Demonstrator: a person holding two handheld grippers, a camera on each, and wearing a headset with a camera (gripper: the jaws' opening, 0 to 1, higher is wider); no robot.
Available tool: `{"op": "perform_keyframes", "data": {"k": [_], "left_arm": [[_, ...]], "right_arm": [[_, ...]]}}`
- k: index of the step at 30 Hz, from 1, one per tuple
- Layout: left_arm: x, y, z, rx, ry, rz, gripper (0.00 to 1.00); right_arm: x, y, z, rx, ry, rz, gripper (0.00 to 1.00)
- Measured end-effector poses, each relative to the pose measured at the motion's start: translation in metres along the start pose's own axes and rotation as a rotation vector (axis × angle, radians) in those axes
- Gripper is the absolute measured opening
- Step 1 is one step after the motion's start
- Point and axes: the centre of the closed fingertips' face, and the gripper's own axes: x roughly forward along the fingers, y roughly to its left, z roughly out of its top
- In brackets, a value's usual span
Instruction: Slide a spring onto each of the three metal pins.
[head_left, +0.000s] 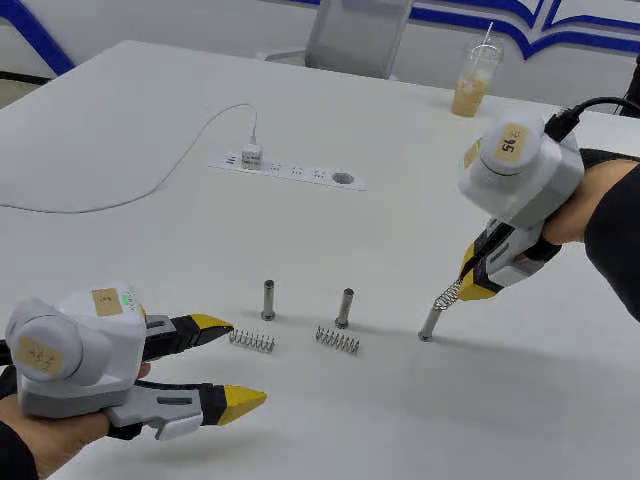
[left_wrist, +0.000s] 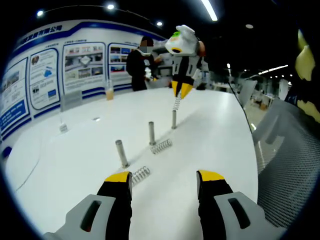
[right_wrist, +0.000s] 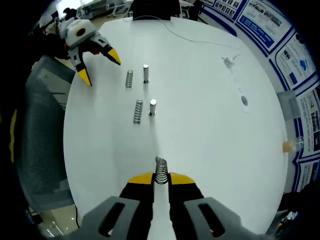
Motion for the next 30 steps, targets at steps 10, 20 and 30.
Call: {"op": "perform_keyframes", "data": {"k": [10,20,30], "left_arm": [[0.0,0.001,-0.001,-0.005,0.0,0.0,0.53],[-0.001,0.0,-0.001,-0.005,-0.002,0.0,0.52],[-0.001,0.0,-0.002,-0.008,-0.006,0.004,0.52]], "right_arm": [[0.007,0.001,0.001,-0.03,0.056,0.016,0.12],[0.021,0.001,0.003,-0.054,0.13,0.055,0.12],[0.035,0.002,-0.003,-0.05,0.171,0.073,0.12]]}}
